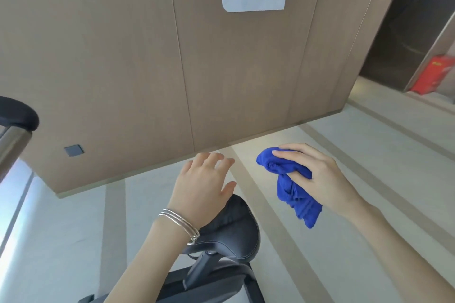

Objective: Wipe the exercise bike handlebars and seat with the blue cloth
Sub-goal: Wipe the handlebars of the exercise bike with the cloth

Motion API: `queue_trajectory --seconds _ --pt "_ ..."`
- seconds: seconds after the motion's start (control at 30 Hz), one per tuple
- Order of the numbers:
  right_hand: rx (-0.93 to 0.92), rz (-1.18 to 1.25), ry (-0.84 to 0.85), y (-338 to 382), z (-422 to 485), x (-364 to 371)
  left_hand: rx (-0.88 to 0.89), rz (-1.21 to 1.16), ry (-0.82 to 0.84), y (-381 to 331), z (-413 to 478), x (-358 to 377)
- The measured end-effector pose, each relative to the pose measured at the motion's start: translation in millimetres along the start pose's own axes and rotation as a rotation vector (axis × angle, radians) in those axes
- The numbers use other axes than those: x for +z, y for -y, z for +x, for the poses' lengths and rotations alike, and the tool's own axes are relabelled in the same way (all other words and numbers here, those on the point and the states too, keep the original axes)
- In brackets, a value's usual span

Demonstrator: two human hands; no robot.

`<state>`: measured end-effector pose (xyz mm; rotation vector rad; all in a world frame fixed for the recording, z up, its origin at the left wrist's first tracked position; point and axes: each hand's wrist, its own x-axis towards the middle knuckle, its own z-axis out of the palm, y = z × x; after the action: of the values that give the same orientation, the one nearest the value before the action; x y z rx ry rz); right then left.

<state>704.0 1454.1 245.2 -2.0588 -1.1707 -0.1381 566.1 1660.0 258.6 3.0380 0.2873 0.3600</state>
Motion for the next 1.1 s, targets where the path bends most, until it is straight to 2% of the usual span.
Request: queue_trajectory --seconds 0.23,0.37,0.63,0.83,1.1 --pt "-0.011 0.045 0.022 -74 40 -17 0.004 -0.013 0.013 -16 70 28" --pt "-0.039 0.07 0.077 -130 66 -31 -0.071 -0.007 -0.01 -41 110 48" --pt "-0.076 0.126 0.217 -259 106 -103 -0.224 -0.003 -0.047 -138 210 90" --pt "-0.169 0.131 0.327 -309 155 -123 -0.414 0.036 -0.021 -158 232 102" --pt "-0.345 0.276 0.494 -322 246 -66 -0.737 0.114 -0.022 -127 247 102"
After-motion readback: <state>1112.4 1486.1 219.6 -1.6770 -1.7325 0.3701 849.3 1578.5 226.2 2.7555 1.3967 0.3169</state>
